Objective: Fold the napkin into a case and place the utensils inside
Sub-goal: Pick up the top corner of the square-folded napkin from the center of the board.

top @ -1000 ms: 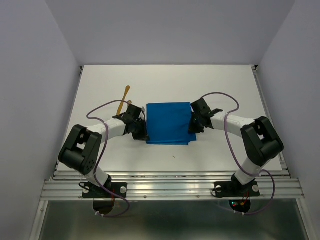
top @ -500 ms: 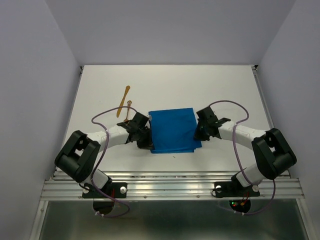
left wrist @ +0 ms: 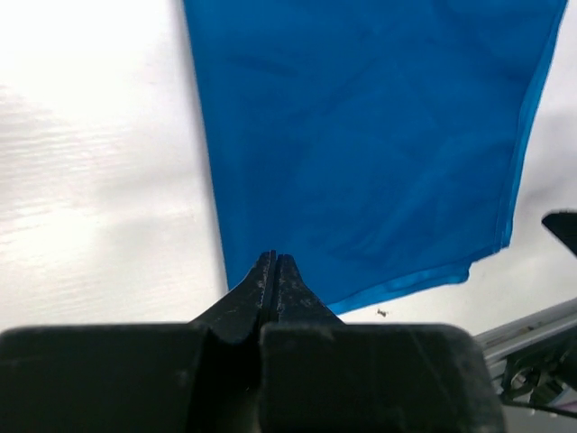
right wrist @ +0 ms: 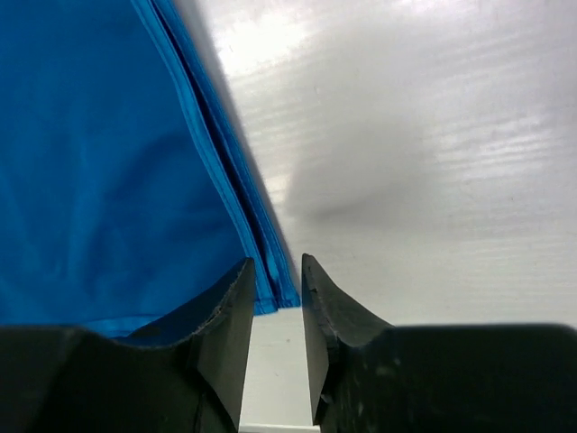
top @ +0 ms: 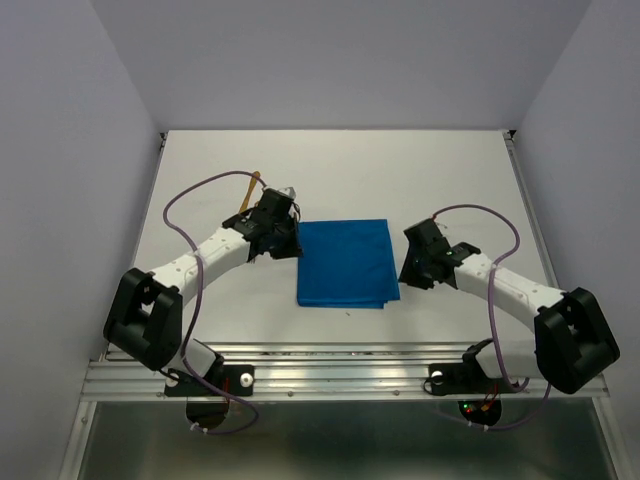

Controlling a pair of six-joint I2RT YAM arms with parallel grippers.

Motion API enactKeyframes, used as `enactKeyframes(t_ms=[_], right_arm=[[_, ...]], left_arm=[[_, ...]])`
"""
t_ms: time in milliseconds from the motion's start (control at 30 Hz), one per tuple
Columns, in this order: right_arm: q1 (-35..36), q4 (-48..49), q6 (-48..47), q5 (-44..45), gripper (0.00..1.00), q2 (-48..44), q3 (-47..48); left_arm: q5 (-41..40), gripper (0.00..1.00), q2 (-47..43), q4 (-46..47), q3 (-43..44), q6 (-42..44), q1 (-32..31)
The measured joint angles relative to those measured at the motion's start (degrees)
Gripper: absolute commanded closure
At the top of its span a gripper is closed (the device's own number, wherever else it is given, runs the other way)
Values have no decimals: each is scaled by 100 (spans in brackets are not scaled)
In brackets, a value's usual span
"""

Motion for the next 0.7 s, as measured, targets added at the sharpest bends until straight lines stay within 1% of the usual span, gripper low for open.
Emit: enactKeyframes(t_ms=[133, 233, 500, 700], right_arm=[[33, -50, 68, -234, 68, -306, -321], [94, -50, 35, -492, 68, -258, -389], [481, 13, -48, -723, 67, -52, -387], [562, 44, -44, -702, 66, 208, -382]], left_arm=[[-2, 100, 173, 20, 66, 17, 264], [0, 100, 393, 20, 66, 17, 437], [11, 100, 498, 35, 66, 9, 442], [22, 100, 501, 76, 66, 11, 442]])
